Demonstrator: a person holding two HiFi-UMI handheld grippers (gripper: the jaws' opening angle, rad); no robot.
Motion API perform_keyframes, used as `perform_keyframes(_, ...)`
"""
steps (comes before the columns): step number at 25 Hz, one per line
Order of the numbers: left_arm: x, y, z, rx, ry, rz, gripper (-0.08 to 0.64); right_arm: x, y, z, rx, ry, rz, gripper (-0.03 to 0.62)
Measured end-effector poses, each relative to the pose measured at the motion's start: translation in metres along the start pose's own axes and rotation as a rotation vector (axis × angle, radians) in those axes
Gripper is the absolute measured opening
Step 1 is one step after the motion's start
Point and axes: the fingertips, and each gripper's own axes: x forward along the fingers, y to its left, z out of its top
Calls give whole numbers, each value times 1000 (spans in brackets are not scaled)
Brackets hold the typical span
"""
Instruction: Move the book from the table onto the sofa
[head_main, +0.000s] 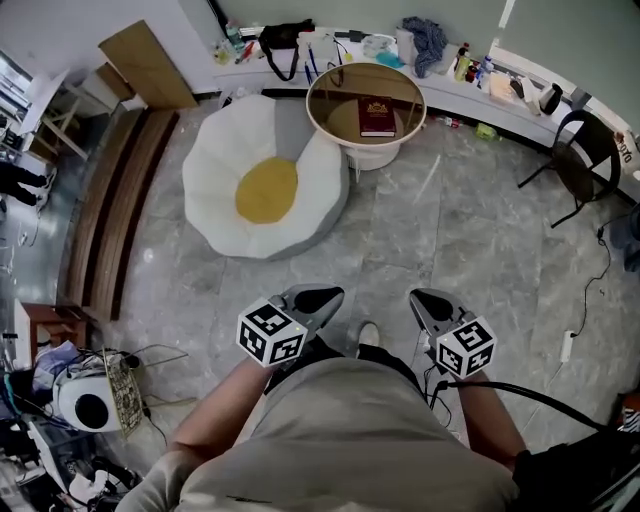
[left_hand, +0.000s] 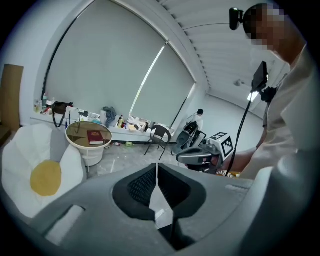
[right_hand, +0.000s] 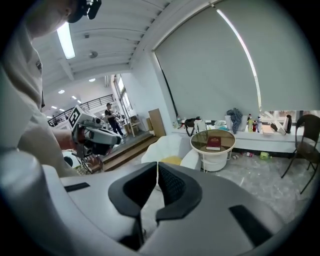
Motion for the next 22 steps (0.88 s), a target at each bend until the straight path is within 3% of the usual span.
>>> perform_keyframes(4,29,20,21,-11,2,18,9,18,-42,9,25,3,3,24)
perform_keyframes(6,38,35,30,-12,9,18,11,32,-59,16,47,0,-9,92)
perform_keyframes(9,49,68,45,-15,20,6,29,61,-78,27,81,1,-32,123)
perform_keyframes(14,70,144,68,-40,33,-48,82,116,-114,48,137,30,-98,133)
perform_keyframes(22,104,275,127,-34,109,-140,122,211,-190,118,234,21,-256,133)
